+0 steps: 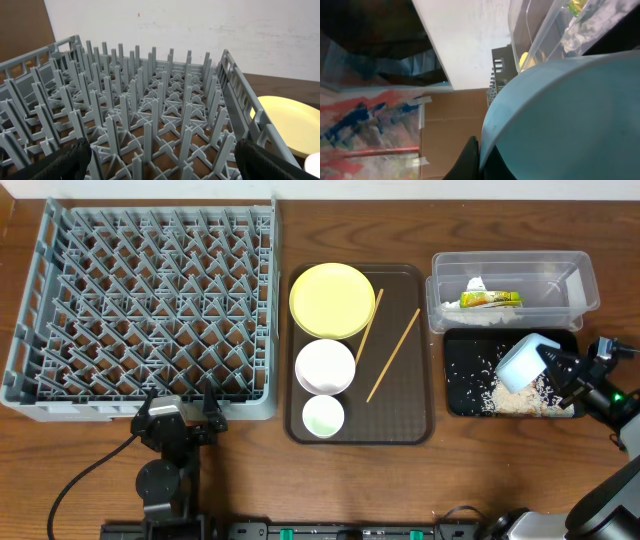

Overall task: Sort waste into correct bins and load items into the dishwasher
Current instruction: 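Tip the blue bowl over the black tray to dump the rice, then return the empty blue bowl to the brown tray with the right gripper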

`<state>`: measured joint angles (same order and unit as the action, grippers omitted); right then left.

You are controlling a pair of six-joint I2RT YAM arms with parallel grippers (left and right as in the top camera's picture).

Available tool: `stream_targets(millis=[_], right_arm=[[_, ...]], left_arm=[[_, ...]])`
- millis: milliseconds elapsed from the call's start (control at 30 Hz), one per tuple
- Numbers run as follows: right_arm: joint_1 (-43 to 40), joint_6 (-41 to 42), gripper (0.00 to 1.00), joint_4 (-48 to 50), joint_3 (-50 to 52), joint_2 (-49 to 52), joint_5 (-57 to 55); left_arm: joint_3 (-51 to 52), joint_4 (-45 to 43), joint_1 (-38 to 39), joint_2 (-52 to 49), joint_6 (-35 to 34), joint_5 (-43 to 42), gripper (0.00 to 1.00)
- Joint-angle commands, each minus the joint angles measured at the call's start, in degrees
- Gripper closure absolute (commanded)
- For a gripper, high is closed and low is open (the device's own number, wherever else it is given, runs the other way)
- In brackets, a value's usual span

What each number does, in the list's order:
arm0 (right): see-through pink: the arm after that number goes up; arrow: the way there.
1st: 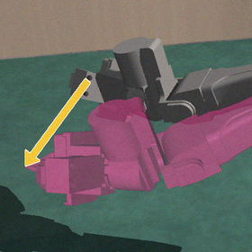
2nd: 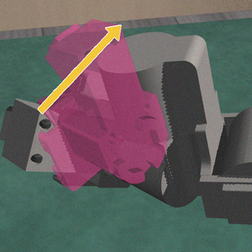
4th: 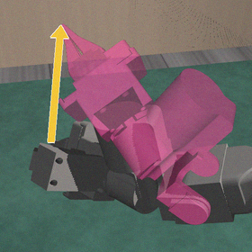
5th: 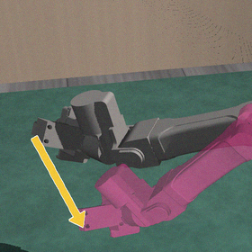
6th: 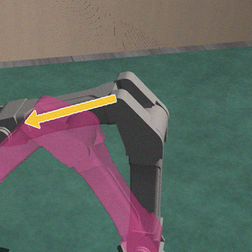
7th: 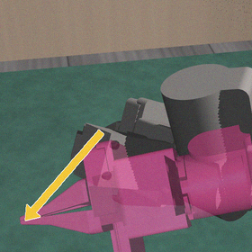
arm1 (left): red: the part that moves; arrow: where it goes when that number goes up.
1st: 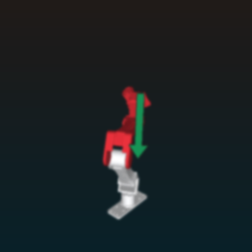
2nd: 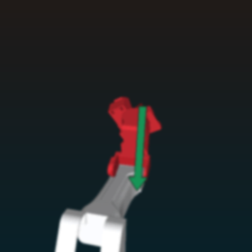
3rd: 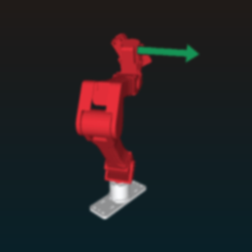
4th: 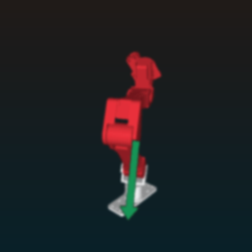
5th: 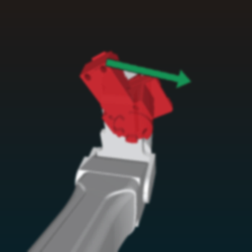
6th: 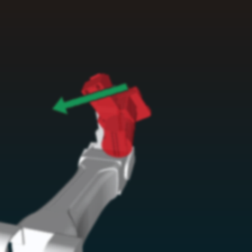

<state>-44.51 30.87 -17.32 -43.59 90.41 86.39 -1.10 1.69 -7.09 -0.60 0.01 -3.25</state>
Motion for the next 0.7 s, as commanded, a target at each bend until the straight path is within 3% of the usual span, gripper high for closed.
stream_targets(millis=[0, 200, 333, 533, 667], right_arm=[[-0.33, 5.46, 0.99, 1.11, -0.07, 0.24, 0.57], [-0.31, 4.63, 0.99, 3.89, -0.07, 0.24, -3.61], [1.64, 3.30, 0.99, 6.40, -0.07, 0.04, 1.68], [13.92, 3.45, 0.98, 10.43, -0.31, -5.70, 0.09], [24.94, 8.61, 0.98, 17.59, -1.38, -10.67, -5.57]], left_arm=[[0.87, 2.10, -0.22, 0.37, 0.37, -0.20, 0.07], [0.87, 2.10, -0.22, 0.37, 0.37, -0.20, 0.07], [0.87, 2.10, -0.22, 0.37, 0.37, -0.20, 0.07], [0.87, 2.10, -0.22, 0.37, 0.37, -0.20, 0.07], [0.87, 2.10, -0.22, 0.37, 0.37, -0.20, 0.07]])
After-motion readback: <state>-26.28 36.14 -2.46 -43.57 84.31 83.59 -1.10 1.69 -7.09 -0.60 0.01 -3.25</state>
